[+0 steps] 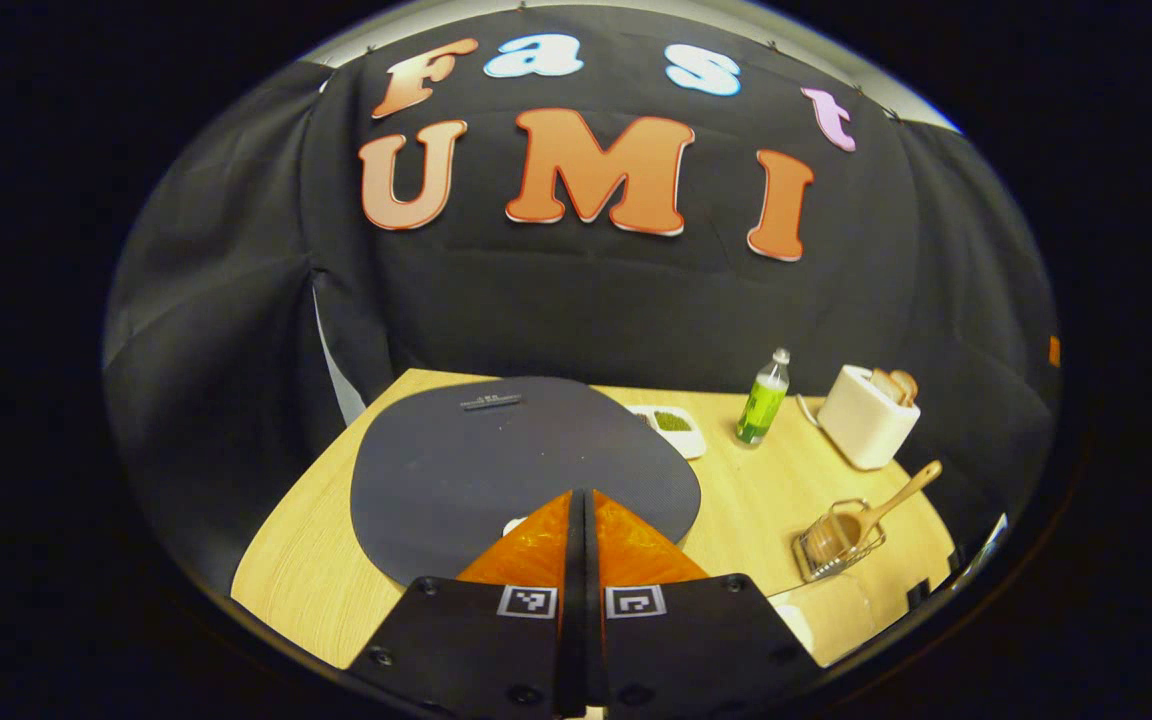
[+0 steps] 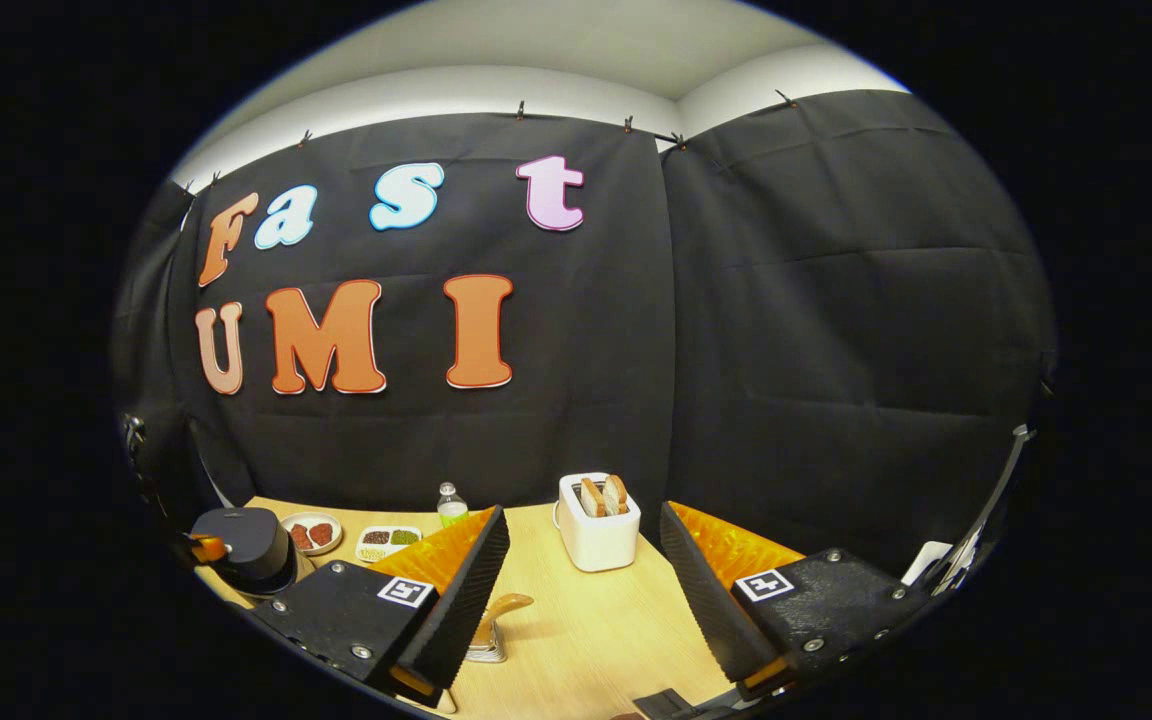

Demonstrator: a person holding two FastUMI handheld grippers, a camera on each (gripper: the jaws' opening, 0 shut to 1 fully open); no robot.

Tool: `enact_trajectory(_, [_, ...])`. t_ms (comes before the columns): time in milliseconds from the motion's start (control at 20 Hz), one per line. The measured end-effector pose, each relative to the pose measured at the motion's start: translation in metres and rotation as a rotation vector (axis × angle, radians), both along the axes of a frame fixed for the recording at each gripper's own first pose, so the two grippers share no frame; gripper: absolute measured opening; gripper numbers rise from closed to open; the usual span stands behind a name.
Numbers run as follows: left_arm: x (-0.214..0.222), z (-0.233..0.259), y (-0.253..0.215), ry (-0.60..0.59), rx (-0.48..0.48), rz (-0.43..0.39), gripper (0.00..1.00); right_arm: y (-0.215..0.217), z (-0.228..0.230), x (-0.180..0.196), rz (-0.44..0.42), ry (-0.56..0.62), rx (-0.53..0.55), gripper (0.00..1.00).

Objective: Close the left gripper, press the button to open the rice cooker; take a wooden spoon from the chopstick holder with the right hand, scoop a spoonful of rice and pour it into the rice cooker, then put the wooden spoon back into the chopstick holder.

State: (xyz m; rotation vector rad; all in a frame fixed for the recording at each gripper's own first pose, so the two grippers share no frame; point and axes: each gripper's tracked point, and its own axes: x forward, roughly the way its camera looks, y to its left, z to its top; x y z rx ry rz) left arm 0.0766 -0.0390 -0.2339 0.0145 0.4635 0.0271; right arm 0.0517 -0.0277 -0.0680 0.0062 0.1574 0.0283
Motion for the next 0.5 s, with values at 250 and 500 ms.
enact_trajectory(250, [0.005,0.124,-0.003,-0.212,0.014,0.000,0.01,0.007,-0.011,0.006,0.015,0.009,0.056,0.94])
enact_trajectory(500, [-0.016,0.164,-0.001,-0.277,0.038,0.018,0.04,0.017,-0.037,0.017,0.028,0.035,0.117,0.94])
